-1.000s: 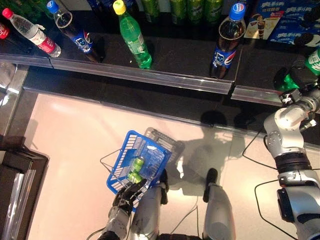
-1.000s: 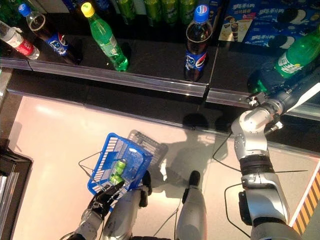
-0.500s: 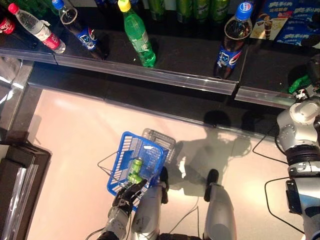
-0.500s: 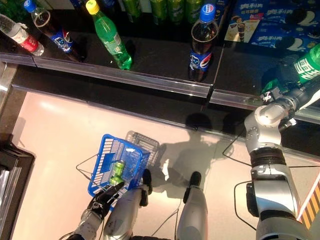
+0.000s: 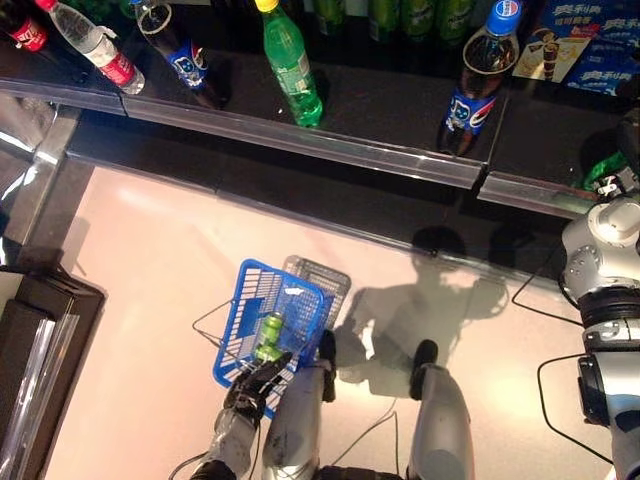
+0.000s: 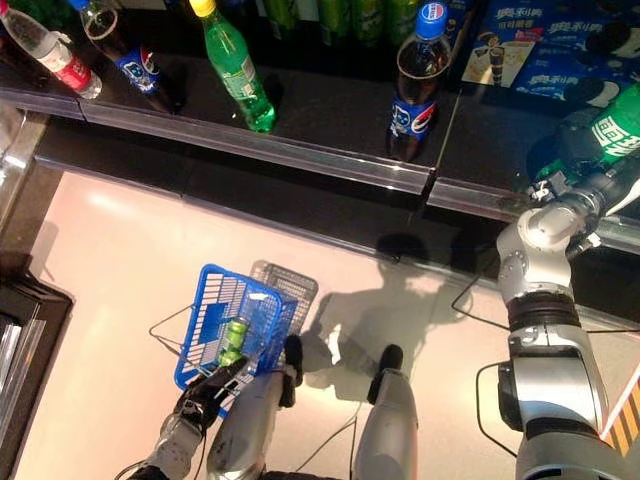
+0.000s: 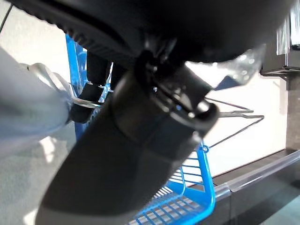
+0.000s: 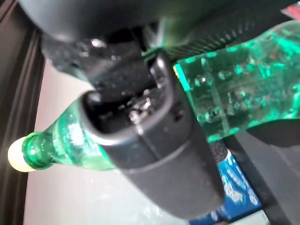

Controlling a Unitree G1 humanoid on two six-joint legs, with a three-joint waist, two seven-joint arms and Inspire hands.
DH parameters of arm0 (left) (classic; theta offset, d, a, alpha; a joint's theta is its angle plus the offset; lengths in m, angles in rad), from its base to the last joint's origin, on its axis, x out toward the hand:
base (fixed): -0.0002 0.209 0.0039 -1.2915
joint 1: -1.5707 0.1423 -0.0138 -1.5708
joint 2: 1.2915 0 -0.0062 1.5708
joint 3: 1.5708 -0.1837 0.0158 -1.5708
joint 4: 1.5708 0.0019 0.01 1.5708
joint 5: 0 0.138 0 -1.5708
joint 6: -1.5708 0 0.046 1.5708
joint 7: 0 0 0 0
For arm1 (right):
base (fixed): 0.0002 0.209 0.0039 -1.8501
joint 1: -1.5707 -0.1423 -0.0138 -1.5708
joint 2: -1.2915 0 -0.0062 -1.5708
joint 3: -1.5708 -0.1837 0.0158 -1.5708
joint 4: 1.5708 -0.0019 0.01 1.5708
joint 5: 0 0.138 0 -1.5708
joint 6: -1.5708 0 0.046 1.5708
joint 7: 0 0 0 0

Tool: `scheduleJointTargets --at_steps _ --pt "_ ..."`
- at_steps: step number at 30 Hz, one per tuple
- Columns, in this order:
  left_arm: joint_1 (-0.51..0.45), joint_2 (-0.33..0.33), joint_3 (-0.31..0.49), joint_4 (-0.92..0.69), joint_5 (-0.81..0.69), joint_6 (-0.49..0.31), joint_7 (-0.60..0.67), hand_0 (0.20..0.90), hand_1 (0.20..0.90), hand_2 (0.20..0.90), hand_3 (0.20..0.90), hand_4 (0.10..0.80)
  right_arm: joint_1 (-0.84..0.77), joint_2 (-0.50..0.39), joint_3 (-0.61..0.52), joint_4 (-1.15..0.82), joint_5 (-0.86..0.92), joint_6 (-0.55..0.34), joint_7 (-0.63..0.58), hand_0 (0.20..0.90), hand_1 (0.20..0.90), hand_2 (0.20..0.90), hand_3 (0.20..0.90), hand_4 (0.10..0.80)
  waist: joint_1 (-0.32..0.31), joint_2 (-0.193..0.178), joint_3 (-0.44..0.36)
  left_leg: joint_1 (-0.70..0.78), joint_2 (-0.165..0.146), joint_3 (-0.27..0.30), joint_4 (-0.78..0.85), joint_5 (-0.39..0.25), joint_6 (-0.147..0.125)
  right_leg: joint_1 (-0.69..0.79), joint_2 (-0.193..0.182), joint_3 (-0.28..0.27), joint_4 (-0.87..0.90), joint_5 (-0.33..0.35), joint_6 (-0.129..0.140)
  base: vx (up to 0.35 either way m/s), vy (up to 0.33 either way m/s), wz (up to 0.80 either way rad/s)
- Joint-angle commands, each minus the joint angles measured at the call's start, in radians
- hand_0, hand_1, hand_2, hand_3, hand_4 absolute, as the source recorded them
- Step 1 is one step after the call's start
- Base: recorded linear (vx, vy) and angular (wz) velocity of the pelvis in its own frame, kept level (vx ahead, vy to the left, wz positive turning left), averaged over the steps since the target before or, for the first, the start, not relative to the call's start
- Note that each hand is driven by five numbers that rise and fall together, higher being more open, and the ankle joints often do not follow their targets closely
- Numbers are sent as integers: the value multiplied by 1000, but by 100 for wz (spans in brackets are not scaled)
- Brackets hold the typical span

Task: Pick up the drink and place into the basket.

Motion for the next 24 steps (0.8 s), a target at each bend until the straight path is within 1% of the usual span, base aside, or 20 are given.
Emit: scheduleJointTargets --at_steps 1,3,5,6,8,9,10,11,14,15,16,18,19,22,24 --pt "127 116 61 -153 -38 -167 -35 300 300 300 200 100 -13 -137 -33 -298 -75 -129 61 300 300 300 200 100 -15 -30 -52 -46 28 -30 207 25 -30 73 13 -52 -42 -5 -45 23 66 -1" --pt "137 122 98 -202 -27 -197 -66 300 300 300 200 100 76 -92 -73 -485 -92 -114 114 300 300 300 200 100 -28 -38 -61 -36 37 -22 215 28 -31 93 16 -46 -43 -11 -46 34 55 -1" --pt "141 124 102 -215 -26 -199 -67 300 300 300 200 100 98 -82 -81 -522 -98 -107 119 300 300 300 200 100 -29 -40 -64 -33 39 -21 215 30 -32 99 17 -45 -46 -11 -46 15 14 -1" --pt "146 125 108 -228 -25 -209 -78 300 300 300 200 100 117 -74 -87 -550 -99 -113 145 300 300 300 200 100 -32 -42 -67 -29 42 -20 214 32 -33 107 19 -44 -50 -11 -46 38 41 -2" --pt "164 130 128 -292 -7 -225 -102 300 300 300 200 100 190 -34 -107 -667 -85 -123 219 300 300 300 200 100 -40 -47 -75 -13 48 -11 208 40 -35 127 22 -40 -61 -11 -45 45 67 0" --pt "182 134 137 -352 10 -238 -113 300 300 300 200 100 247 7 -111 -766 -94 -123 271 300 300 300 200 100 -47 -51 -85 1 53 -1 198 44 -35 144 27 -34 -75 -8 -44 38 69 -3" --pt "186 136 141 -377 14 -243 -114 300 300 300 200 100 264 24 -111 -804 -98 -119 290 300 300 300 200 100 -49 -54 -92 6 55 2 189 53 -36 151 30 -33 -88 -1 -44 49 67 -9" --pt "195 141 145 -427 18 -248 -116 300 300 300 200 100 302 60 -106 -858 -90 -120 338 300 300 300 200 100 -53 -58 -102 17 61 8 184 59 -38 170 35 -31 -100 -1 -44 48 43 -13" --pt "211 151 150 -521 40 -250 -117 300 300 300 200 100 353 102 -92 -941 -62 -108 425 300 300 300 200 100 -55 -66 -116 37 67 14 177 64 -41 199 44 -29 -115 -5 -44 31 24 -9" --pt "212 152 150 -527 42 -249 -115 300 300 300 200 100 356 104 -91 -946 -63 -106 428 300 300 300 200 100 -54 -67 -119 36 67 15 172 70 -41 199 46 -29 -120 0 -45 34 12 -3" --pt "217 155 148 -559 52 -247 -113 300 300 300 200 100 372 116 -83 -973 -55 -98 455 300 300 300 200 100 -54 -69 -123 43 69 15 174 70 -42 210 49 -28 -120 -5 -46 32 8 -2" --pt "231 162 145 -622 62 -246 -125 300 300 300 200 100 409 149 -61 -1038 13 -63 555 300 300 300 200 100 -48 -76 -141 54 72 15 166 83 -44 237 57 -32 -141 -1 -49 48 8 -1" --pt "231 163 145 -623 62 -246 -125 300 300 300 200 100 410 149 -62 -1038 14 -63 556 300 300 300 200 100 -48 -76 -141 54 72 15 165 83 -44 238 57 -33 -142 0 -49 47 3 -3" --pt "254 169 148 -702 85 -239 -139 300 300 300 200 100 463 207 -4 -1120 65 -19 678 300 300 300 200 100 -35 -84 -158 72 74 10 158 91 -45 271 65 -37 -154 -4 -51 46 9 -1" --pt "267 176 142 -738 132 -250 -139 300 300 300 200 100 481 225 30 -1151 96 3 725 300 300 300 200 100 -24 -87 -164 77 71 4 157 94 -44 287 67 -43 -158 -6 -52 11 0 2"
